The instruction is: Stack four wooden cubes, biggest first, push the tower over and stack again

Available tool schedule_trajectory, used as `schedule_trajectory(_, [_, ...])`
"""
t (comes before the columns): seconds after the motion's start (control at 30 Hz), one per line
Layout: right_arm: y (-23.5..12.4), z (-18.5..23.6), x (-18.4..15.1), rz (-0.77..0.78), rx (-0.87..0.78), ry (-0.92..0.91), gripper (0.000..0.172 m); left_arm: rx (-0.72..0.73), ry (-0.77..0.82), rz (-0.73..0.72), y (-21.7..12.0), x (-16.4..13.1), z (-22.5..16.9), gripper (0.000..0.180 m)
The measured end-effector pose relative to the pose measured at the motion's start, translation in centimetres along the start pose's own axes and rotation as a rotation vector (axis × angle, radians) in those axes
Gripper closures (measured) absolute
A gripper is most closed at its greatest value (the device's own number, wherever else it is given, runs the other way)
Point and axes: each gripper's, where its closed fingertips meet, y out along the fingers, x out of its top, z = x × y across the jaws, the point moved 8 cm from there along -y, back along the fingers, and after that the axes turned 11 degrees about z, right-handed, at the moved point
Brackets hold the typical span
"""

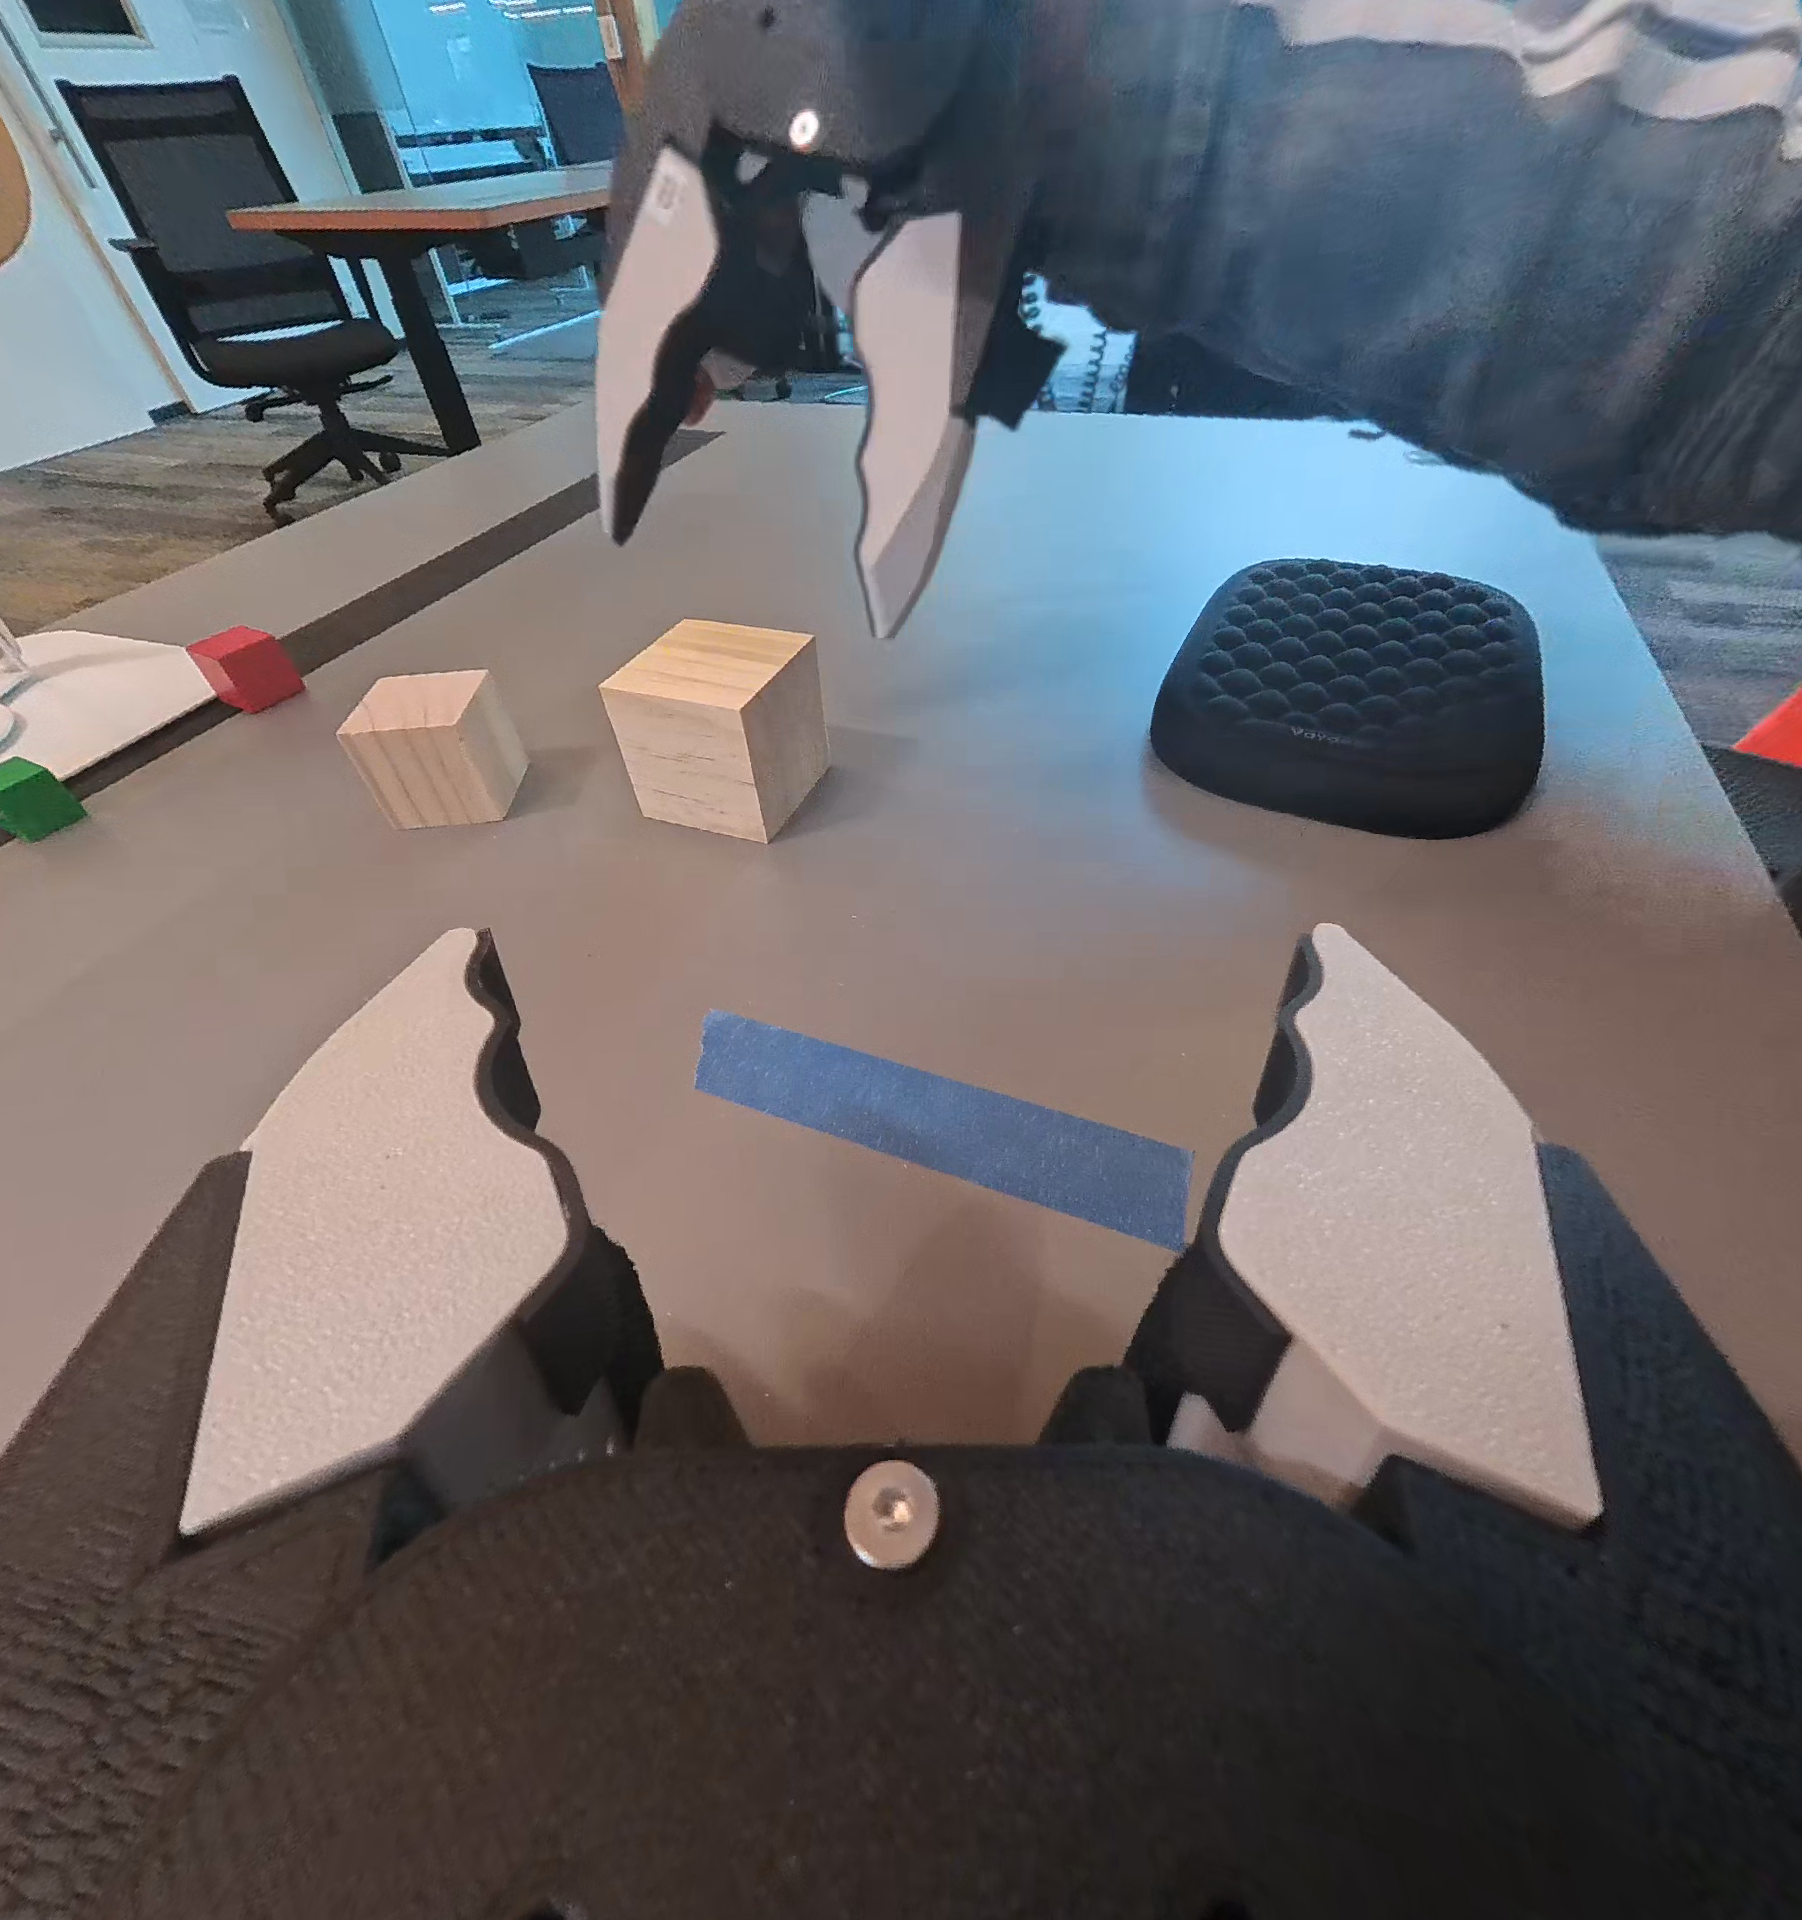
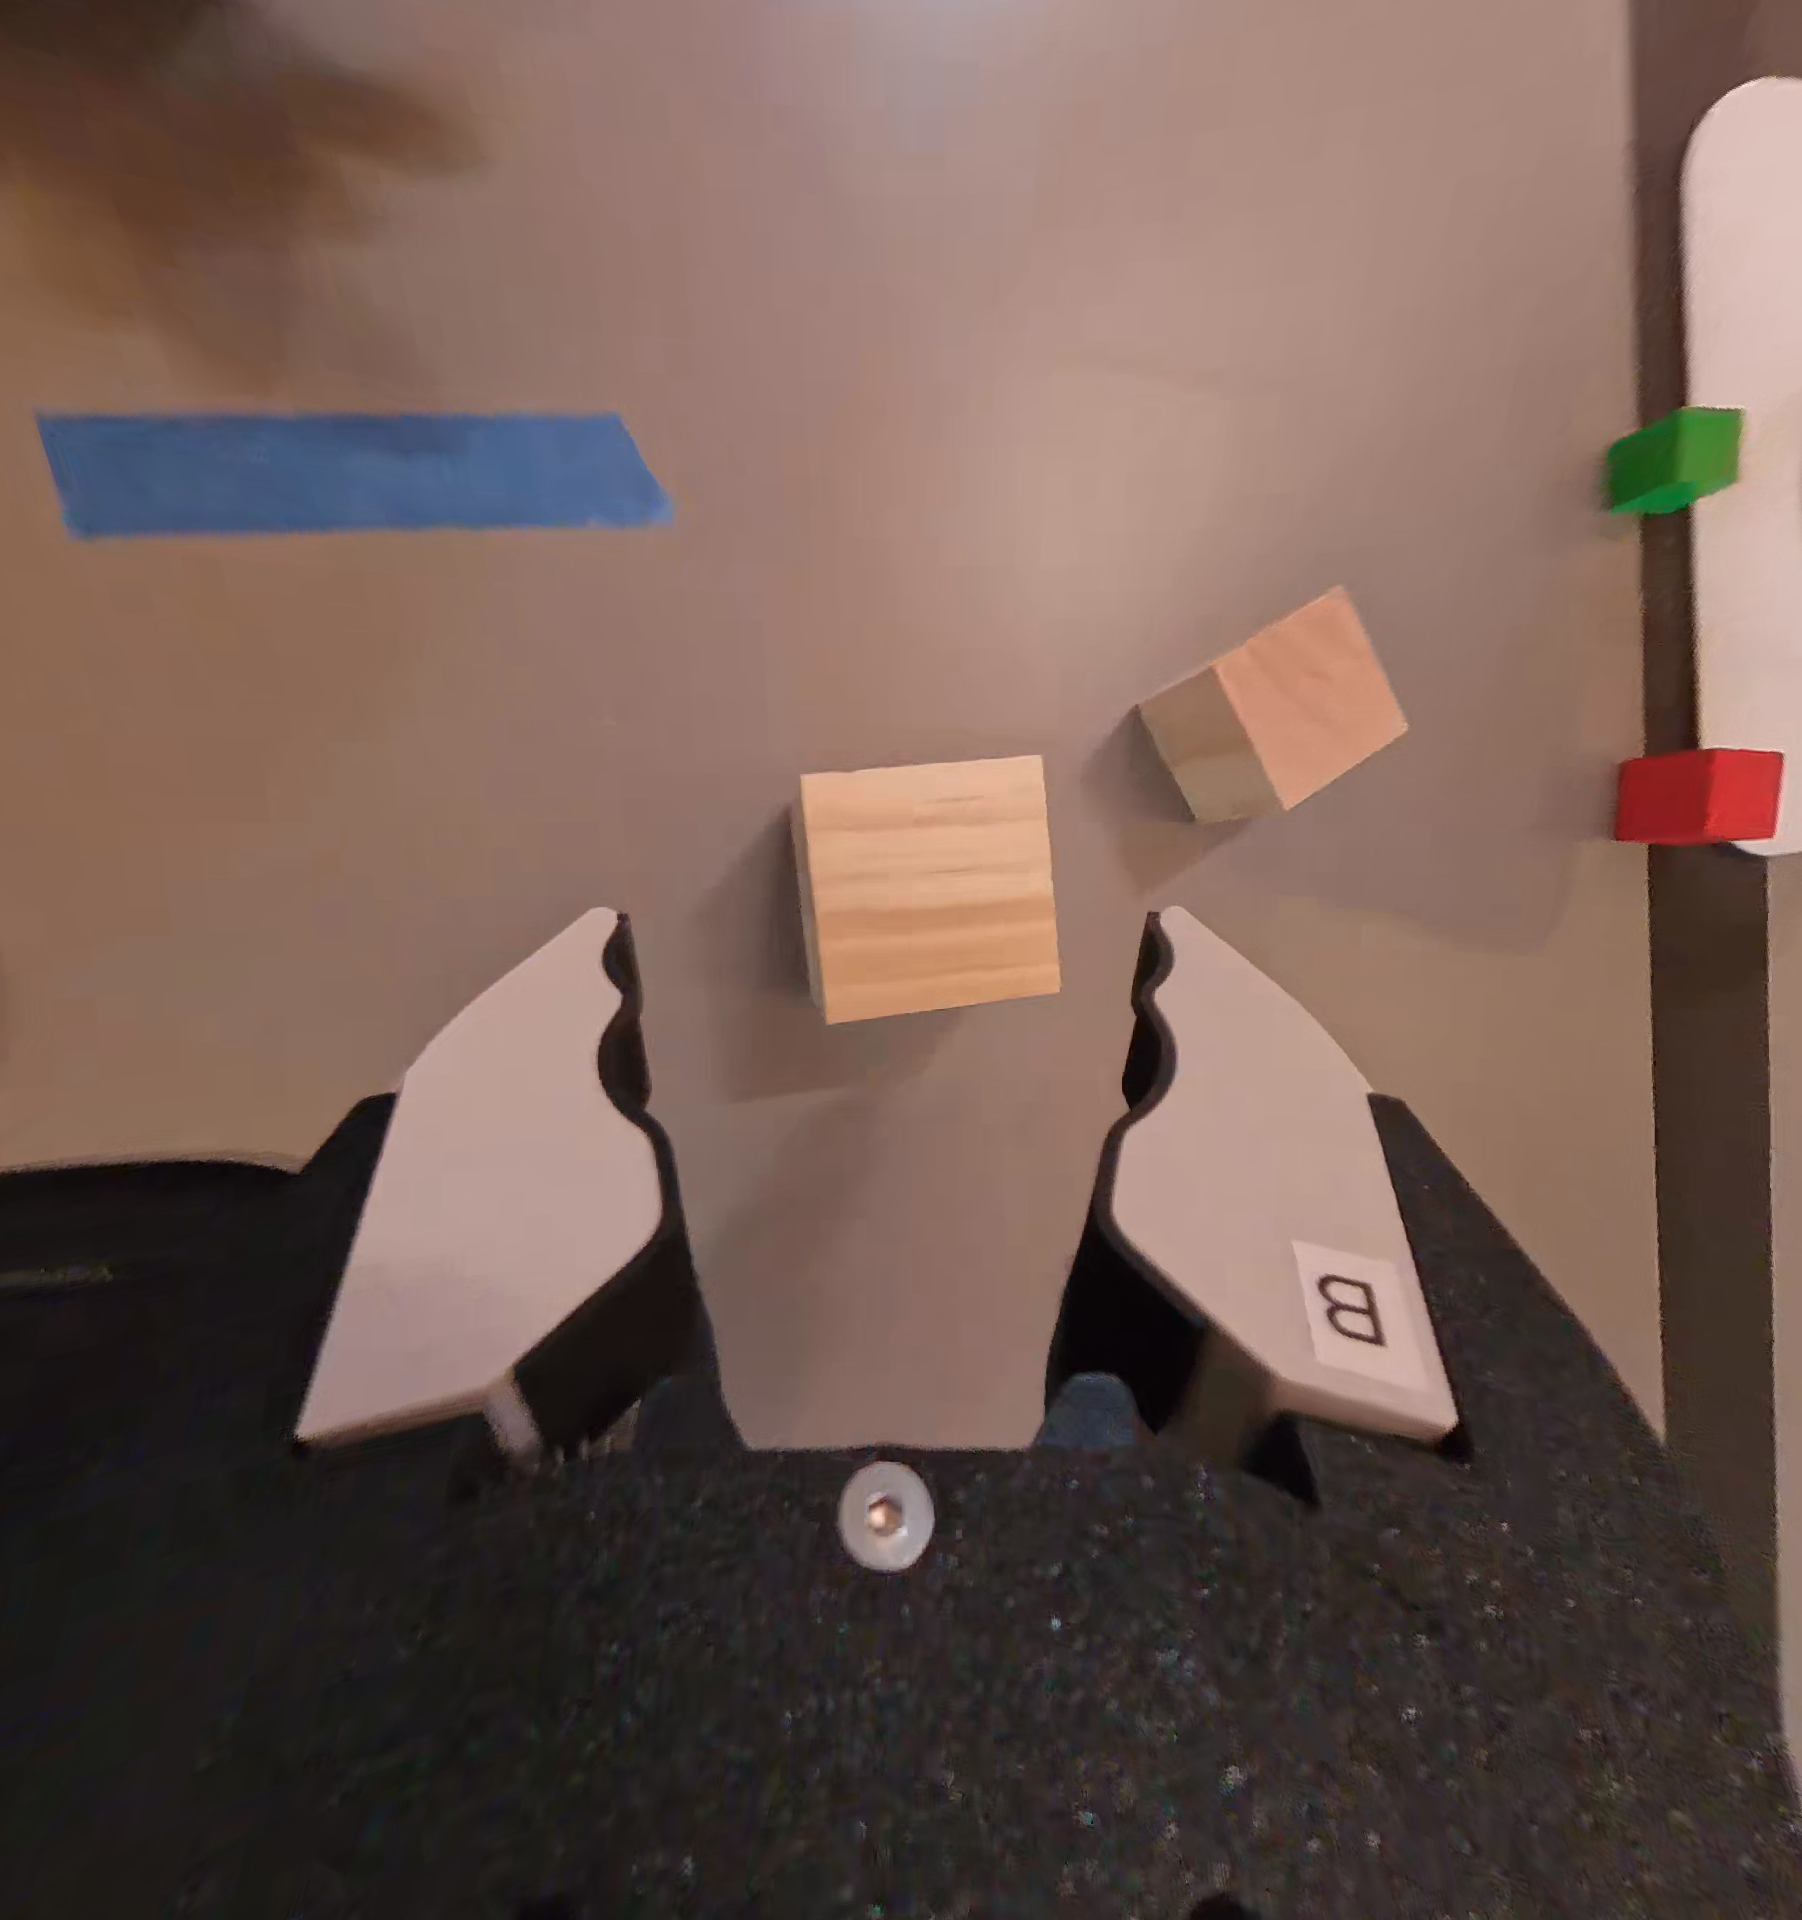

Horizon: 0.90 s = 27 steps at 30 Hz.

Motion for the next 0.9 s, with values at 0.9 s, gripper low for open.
schedule_trajectory(0.9, [-1.4, 6.3, 3.3, -0.923, 0.602, 0.503, 0.111, 0.368, 0.451, -0.264, -2.4, 3.4, -1.4, 0.068])
